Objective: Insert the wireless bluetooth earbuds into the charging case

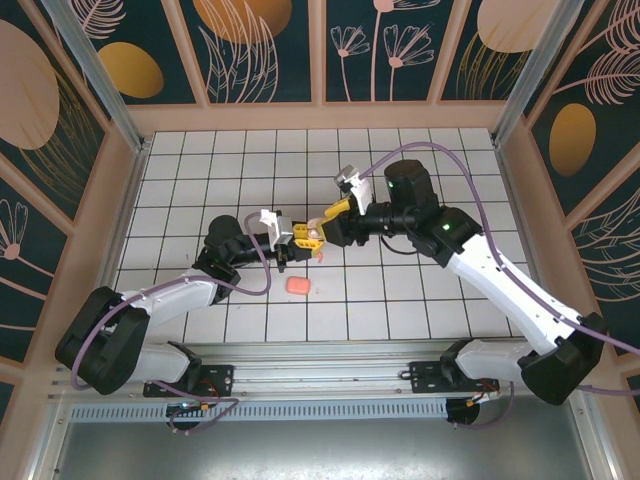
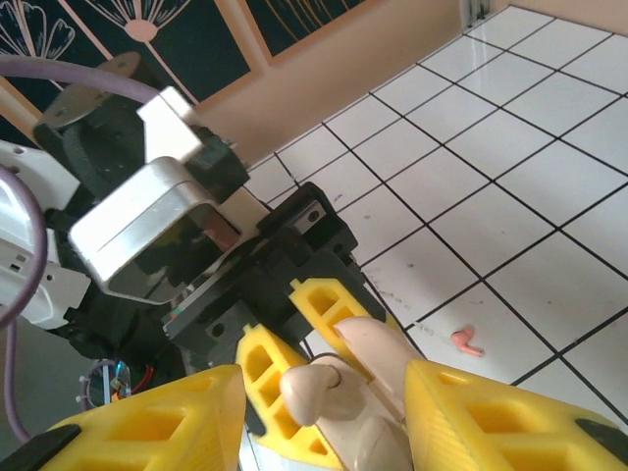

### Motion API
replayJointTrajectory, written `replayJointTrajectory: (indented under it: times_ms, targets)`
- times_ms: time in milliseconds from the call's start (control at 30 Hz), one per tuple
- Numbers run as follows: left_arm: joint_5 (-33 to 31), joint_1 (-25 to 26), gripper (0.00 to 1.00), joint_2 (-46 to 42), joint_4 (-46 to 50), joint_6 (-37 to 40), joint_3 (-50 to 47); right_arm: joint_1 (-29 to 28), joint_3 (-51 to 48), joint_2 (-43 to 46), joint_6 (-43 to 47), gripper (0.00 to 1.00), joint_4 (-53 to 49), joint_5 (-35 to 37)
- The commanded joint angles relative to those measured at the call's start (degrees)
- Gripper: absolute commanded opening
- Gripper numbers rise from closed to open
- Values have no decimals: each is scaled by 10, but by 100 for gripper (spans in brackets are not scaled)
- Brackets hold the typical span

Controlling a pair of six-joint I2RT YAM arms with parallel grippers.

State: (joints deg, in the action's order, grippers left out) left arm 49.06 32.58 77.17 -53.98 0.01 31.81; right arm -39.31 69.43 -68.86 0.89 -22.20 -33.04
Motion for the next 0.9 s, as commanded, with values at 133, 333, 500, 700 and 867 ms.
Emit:
replayJointTrajectory:
  times_ms: [133, 333, 500, 700, 867]
  targets:
    - [-6, 2, 4, -12, -30, 8, 13, 4, -49, 58, -80, 43, 53, -2]
    - [-25, 3, 3, -9, -28, 4, 11, -8, -91, 81, -142, 43, 87, 23]
    - [-57, 2, 3, -12, 9, 26, 16, -26, -92, 82, -182, 42, 75, 81]
    - [-76, 2, 2, -11, 20, 33, 17, -39, -70, 72, -251, 42, 23, 176]
    - [-86, 2, 2, -7, 29, 35, 20, -53, -55, 66, -279, 39, 7, 208]
